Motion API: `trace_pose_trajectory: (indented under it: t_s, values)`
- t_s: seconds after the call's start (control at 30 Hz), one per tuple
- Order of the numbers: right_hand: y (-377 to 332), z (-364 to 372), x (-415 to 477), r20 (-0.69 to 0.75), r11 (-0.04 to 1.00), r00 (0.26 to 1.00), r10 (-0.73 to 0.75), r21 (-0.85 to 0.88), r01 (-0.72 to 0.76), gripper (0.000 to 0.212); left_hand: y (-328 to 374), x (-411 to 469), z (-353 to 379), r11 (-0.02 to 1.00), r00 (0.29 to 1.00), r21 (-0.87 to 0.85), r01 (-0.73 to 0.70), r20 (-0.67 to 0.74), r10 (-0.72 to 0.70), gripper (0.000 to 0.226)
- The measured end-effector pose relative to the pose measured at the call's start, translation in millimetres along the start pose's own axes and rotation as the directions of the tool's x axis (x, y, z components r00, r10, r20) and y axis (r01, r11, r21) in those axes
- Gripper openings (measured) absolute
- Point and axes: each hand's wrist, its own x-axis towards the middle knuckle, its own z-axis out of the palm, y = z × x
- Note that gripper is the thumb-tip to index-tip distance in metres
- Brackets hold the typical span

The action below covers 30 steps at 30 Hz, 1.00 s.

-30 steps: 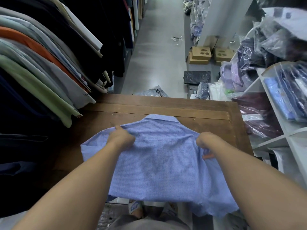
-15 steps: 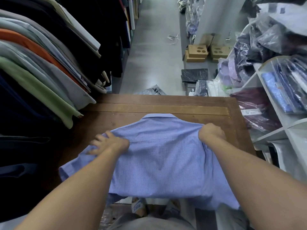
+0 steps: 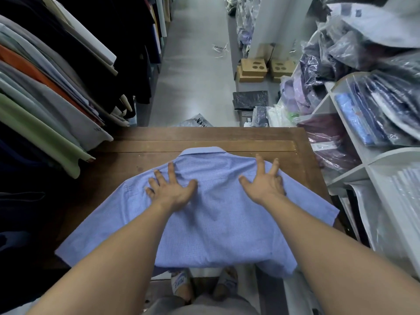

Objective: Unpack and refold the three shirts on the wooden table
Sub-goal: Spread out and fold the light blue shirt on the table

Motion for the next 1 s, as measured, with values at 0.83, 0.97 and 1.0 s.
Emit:
trace_pose_trajectory:
  t_s: [0.83, 0.97, 1.0]
  values:
    - [-42.7, -1.3, 19.5, -0.065, 0.987, 0.987, -0.148, -0.073, 0.144, 0.027, 9.9, 25.0, -37.3, 0.967, 0.870, -0.057, -0.249, -0.451, 0.197, 0.019]
    - [-55.0, -18.3, 21.8, -0.216, 0.993, 0.973, -0.079, -0.104, 0.058, 0.023, 15.4, 27.1, -45.7, 0.932, 0.816, -0.022, -0.362, -0.490, 0.305, 0.021]
    - [-60.2, -25.2, 22.7, -0.250, 0.997, 0.966, -0.058, -0.063, 0.043, 0.023, 19.1, 28.1, -48.8, 0.927, 0.801, -0.011, -0.375, -0.507, 0.318, 0.023]
